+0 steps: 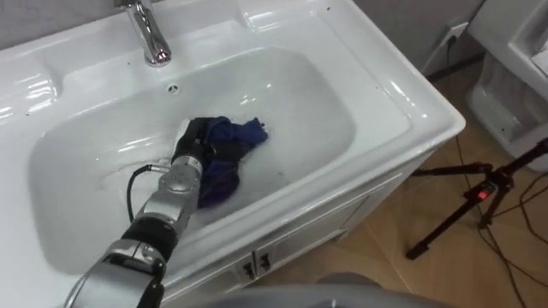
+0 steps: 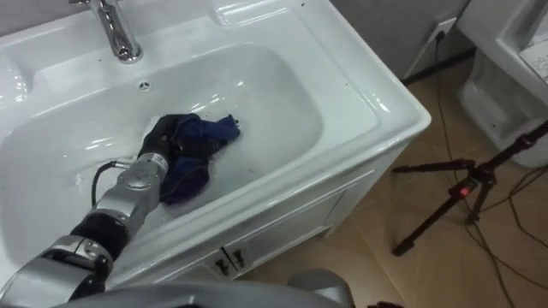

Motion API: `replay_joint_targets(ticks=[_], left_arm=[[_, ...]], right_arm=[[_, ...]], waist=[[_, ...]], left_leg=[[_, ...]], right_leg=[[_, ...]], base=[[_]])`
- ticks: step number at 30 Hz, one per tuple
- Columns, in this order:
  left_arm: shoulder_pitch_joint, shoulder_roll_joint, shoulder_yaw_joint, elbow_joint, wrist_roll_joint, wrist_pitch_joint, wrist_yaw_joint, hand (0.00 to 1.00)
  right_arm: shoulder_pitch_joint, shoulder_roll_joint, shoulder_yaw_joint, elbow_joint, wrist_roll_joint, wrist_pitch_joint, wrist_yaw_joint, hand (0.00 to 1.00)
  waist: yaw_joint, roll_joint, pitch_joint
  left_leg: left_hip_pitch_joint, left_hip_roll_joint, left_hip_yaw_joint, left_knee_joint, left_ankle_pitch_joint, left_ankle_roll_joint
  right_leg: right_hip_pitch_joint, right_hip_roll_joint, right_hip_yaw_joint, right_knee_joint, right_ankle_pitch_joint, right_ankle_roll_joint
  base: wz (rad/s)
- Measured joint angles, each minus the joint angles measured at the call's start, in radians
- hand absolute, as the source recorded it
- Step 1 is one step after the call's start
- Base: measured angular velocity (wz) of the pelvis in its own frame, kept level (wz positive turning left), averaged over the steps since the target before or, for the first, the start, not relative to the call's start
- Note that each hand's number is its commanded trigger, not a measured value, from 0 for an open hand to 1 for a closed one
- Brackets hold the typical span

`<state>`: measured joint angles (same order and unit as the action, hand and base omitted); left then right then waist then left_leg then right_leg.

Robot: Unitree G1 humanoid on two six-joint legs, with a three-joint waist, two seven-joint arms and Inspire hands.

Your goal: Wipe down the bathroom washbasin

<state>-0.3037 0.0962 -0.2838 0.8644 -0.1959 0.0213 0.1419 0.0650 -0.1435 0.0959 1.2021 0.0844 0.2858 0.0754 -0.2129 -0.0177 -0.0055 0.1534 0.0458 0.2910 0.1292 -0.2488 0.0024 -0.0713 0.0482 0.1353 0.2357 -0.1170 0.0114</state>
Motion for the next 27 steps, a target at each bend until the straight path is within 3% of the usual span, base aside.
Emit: replay_joint_targets(ticks=[3, 7, 19, 23, 27], left_arm=[[-0.034, -0.024, -0.02, -0.002, -0.073, -0.001, -0.009, 1.0], [-0.093, -0.048, -0.035, 0.036, -0.129, -0.003, -0.025, 1.0], [-0.173, -0.049, -0.033, 0.063, -0.271, 0.015, -0.021, 1.0], [-0.184, -0.05, -0.034, 0.049, -0.243, 0.023, -0.013, 1.0], [-0.19, -0.056, -0.033, 0.036, -0.126, 0.023, 0.01, 1.0]], right_arm=[[-0.01, 0.0, 0.0, 0.0, 0.003, -0.004, -0.008, 0.0], [-0.022, 0.001, 0.001, 0.007, 0.011, -0.015, -0.024, 0.0], [-0.027, -0.004, 0.038, 0.003, 0.117, -0.012, -0.051, 0.0], [-0.027, -0.007, 0.04, -0.001, 0.12, -0.022, -0.05, 0.0], [-0.028, -0.009, 0.052, 0.0, 0.126, -0.029, -0.05, 0.0]], waist=[[-0.026, 0.001, 0.0091], [-0.035, 0.003, 0.0123], [-0.058, 0.006, 0.0119], [-0.062, 0.008, 0.0114], [-0.059, 0.009, 0.0131]], left_leg=[[-0.008, 0.0, 0.011, 0.0, 0.0, 0.001], [-0.01, 0.001, 0.037, 0.008, 0.0, 0.001], [-0.058, 0.005, 0.069, 0.021, -0.004, 0.008], [-0.074, 0.012, 0.069, 0.031, -0.005, 0.009], [-0.09, 0.012, 0.065, 0.037, -0.005, 0.009]], right_leg=[[-0.007, 0.001, 0.006, 0.001, 0.004, 0.0], [-0.019, 0.006, 0.027, 0.0, 0.008, 0.002], [-0.072, 0.005, 0.047, -0.018, 0.039, 0.01], [-0.081, 0.006, 0.04, -0.014, 0.047, 0.006], [-0.087, 0.007, 0.039, -0.013, 0.051, 0.005]], base=[[-0.15], [-0.13], [-0.07], [0.01], [0.0]])
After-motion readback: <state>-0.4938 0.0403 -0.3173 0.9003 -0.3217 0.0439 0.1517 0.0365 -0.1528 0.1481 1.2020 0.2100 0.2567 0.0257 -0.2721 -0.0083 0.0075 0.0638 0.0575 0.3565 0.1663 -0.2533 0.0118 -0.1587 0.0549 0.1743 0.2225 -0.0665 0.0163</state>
